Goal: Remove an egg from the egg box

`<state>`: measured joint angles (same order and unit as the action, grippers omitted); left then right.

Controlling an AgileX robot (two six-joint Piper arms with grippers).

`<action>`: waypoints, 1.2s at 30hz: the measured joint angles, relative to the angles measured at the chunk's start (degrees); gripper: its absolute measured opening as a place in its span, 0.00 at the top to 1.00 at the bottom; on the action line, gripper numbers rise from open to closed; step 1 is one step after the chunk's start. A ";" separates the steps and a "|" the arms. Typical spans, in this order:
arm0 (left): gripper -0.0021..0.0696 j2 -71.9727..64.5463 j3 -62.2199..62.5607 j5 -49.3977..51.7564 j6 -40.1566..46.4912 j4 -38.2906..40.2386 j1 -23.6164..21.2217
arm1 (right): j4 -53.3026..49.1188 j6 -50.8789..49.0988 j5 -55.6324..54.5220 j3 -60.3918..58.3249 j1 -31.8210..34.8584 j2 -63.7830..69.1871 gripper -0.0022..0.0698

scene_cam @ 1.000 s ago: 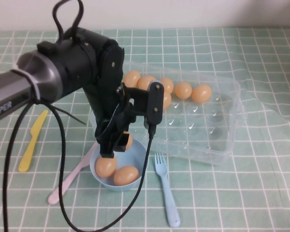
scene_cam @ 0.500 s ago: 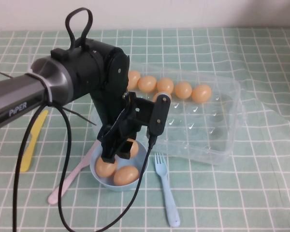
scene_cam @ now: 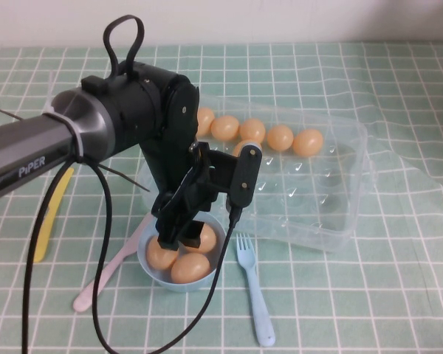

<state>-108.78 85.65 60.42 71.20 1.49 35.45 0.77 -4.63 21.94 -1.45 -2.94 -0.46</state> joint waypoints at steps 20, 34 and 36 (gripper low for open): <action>0.90 24.60 -5.18 -5.01 -20.24 9.26 -3.46 | 0.00 0.00 0.00 0.00 0.00 0.00 0.99; 0.97 56.00 -39.31 -32.45 -22.77 29.22 -8.53 | 0.00 0.00 0.00 0.00 0.00 0.00 0.99; 0.97 60.07 -44.09 -37.17 -23.01 33.78 -8.53 | 0.00 0.00 0.00 0.00 0.00 0.00 0.99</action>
<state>-48.71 41.56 23.26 48.19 35.27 26.92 0.77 -4.63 21.94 -1.45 -2.94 -0.46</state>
